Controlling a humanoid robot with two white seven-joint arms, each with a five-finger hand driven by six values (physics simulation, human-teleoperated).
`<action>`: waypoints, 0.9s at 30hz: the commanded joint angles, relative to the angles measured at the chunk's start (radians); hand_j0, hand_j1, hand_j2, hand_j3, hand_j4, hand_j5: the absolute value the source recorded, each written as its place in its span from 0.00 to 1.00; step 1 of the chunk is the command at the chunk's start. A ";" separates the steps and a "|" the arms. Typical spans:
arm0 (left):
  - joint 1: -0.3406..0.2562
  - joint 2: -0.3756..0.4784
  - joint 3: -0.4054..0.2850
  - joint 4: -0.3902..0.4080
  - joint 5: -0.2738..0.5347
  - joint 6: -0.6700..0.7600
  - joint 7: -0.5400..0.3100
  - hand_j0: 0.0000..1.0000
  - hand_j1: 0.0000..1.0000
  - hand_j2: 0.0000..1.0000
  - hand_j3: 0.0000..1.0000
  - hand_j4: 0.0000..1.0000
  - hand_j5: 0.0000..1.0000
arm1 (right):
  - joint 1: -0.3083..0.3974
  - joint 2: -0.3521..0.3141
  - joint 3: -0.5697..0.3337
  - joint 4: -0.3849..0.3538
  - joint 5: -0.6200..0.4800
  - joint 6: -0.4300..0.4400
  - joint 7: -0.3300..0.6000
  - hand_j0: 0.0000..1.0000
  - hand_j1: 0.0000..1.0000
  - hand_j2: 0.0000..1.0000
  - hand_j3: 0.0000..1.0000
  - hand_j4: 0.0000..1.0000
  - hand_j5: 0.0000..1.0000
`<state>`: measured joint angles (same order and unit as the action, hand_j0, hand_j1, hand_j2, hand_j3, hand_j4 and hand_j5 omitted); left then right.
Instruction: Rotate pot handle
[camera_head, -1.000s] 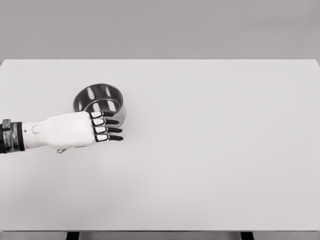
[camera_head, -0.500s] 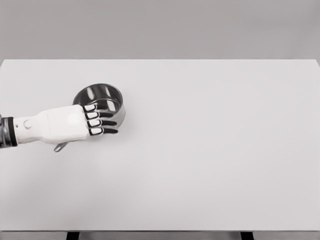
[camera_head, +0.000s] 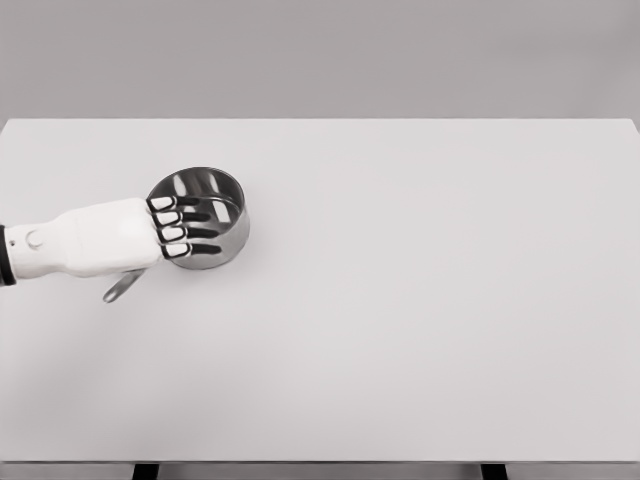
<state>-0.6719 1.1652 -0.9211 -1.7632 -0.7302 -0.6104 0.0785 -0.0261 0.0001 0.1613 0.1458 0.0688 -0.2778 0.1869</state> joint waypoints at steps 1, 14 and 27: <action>0.000 0.002 0.005 -0.001 0.009 0.000 0.001 1.00 1.00 1.00 1.00 1.00 1.00 | 0.000 0.000 0.000 0.000 0.000 0.000 0.000 1.00 1.00 1.00 1.00 1.00 1.00; 0.055 -0.018 0.011 -0.002 0.178 0.000 0.003 1.00 1.00 1.00 1.00 1.00 1.00 | 0.002 0.000 0.001 0.001 0.000 -0.001 0.000 1.00 1.00 1.00 1.00 1.00 1.00; 0.121 -0.015 0.056 0.010 0.170 0.000 -0.002 1.00 1.00 1.00 1.00 1.00 1.00 | 0.000 0.000 0.000 0.001 0.000 0.000 0.000 1.00 1.00 1.00 1.00 1.00 1.00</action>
<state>-0.5399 1.1501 -0.8788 -1.7574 -0.5660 -0.6104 0.0765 -0.0245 0.0001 0.1619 0.1473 0.0688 -0.2779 0.1869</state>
